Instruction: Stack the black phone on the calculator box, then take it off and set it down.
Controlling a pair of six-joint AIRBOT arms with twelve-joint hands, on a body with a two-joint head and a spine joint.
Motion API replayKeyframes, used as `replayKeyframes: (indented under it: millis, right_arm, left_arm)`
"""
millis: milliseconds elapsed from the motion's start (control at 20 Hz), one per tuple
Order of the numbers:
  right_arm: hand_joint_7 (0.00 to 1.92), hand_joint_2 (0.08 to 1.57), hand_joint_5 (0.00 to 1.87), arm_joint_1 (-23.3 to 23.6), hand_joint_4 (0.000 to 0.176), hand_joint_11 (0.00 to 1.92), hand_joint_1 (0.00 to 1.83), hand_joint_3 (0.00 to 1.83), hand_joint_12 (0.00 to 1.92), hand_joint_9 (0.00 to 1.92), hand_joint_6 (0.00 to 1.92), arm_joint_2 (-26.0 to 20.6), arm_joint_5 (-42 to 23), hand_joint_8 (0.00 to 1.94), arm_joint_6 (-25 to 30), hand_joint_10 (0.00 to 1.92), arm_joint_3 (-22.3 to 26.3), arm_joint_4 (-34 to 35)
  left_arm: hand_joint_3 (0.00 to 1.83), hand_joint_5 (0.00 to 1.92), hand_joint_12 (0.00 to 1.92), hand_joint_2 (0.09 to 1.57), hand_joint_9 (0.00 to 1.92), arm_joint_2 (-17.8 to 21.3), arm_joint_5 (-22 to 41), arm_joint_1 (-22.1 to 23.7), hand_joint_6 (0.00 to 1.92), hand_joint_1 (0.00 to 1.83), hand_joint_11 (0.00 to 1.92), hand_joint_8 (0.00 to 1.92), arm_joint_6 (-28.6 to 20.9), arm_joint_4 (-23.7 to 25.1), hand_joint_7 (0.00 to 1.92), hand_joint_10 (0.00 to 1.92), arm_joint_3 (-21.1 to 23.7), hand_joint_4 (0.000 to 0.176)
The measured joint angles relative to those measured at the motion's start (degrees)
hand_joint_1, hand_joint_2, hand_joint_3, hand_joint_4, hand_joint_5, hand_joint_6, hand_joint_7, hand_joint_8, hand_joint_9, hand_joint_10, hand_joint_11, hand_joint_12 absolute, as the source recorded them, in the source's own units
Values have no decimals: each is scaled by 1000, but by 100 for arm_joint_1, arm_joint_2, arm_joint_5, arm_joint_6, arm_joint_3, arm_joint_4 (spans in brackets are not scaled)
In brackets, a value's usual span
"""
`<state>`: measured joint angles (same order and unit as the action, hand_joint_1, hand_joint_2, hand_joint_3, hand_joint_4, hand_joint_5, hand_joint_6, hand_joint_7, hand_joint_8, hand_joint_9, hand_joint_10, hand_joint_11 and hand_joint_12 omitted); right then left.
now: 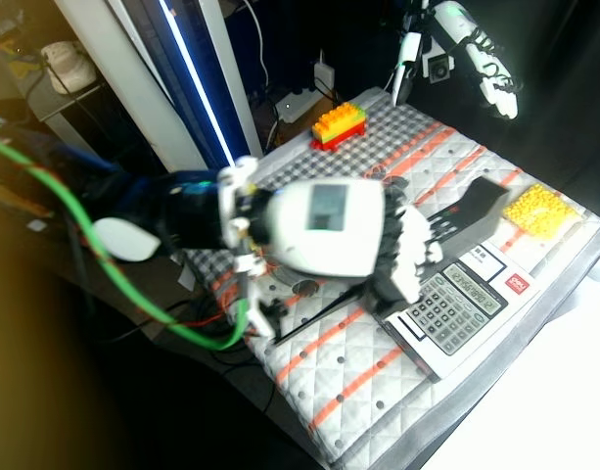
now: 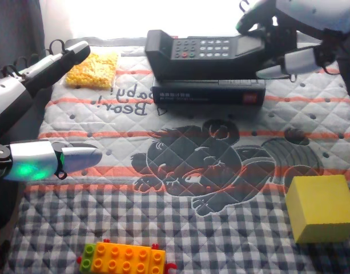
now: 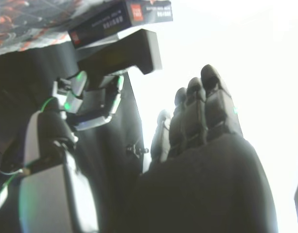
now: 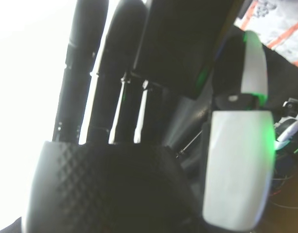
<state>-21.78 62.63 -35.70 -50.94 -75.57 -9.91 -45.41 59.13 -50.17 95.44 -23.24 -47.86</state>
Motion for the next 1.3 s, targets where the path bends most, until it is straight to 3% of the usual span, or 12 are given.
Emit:
replayKeyframes:
  millis: [150,200,250,350,550,600,750,850,1000,1050,1150,1300]
  right_arm:
    - [1362,1023,1115,-540,0,1134,1271,0,663,1420,722,-557,-715,345,734,78,422,-402]
    - [1406,1020,1061,-955,0,1094,1377,5,611,1217,745,-750,-1038,107,782,720,645,-258]
    - [1406,1020,1033,-1054,0,928,1483,2,1182,1237,752,-841,-1104,57,911,657,719,-417]
    - [1356,1001,1269,-1200,0,993,1418,1,1032,1175,174,-949,-1126,332,922,960,852,-304]
    - [1277,1024,1186,-1440,0,1044,1305,0,992,1376,401,-1075,-1504,683,1060,304,955,-332]
    - [1222,1033,1083,-1499,0,962,1381,13,998,1140,574,-1073,-1506,622,1119,870,986,-363]
    - [1142,1049,1192,-1735,0,921,1297,0,1206,1148,384,-1113,-1679,932,1176,677,1097,-382]
    - [1080,1083,905,-1799,0,863,1380,6,988,1050,910,-1099,-1690,815,1172,1072,1102,-356]
    - [594,1062,559,-2015,0,384,1030,0,574,581,20,-1021,-1679,17,1152,39,1099,-275]
    - [248,1021,242,-2120,91,51,820,0,424,211,0,-962,-1604,0,1158,1,1099,-278]
    - [27,997,29,-2214,148,1,730,0,52,22,0,-925,-1652,0,1167,0,1064,-177]
    - [0,977,0,-2247,158,0,656,0,1,0,0,-966,-1674,0,1161,0,1040,9]
  left_arm:
    - [1,78,0,871,67,63,52,-181,1,775,0,2,-247,13,128,0,13,176]
    - [0,96,0,859,66,107,92,-208,8,825,0,4,-249,-201,135,0,50,176]
    - [0,98,0,851,64,170,221,-214,7,851,0,3,-262,-168,135,0,76,176]
    - [0,96,0,863,52,188,391,-232,6,866,0,0,-264,-74,120,0,118,176]
    - [1,100,25,872,70,170,358,-280,4,899,46,0,-267,-46,116,6,142,176]
    - [0,98,25,863,61,170,345,-286,2,923,40,0,-269,-177,103,2,142,176]
    - [0,84,38,850,59,170,348,-293,0,947,47,0,-275,-87,88,1,133,176]
    - [2,78,139,846,58,170,350,-293,3,967,7,2,-280,-109,87,6,133,176]
    - [0,85,164,822,56,170,365,-321,3,987,0,2,-299,-120,91,4,133,176]
    - [3,99,21,835,46,170,350,-321,3,997,0,1,-304,-125,96,2,133,171]
    - [6,107,0,842,38,170,356,-321,5,998,0,0,-323,-118,90,0,133,161]
    - [8,105,0,849,20,170,356,-321,4,987,0,0,-352,-144,78,0,133,174]
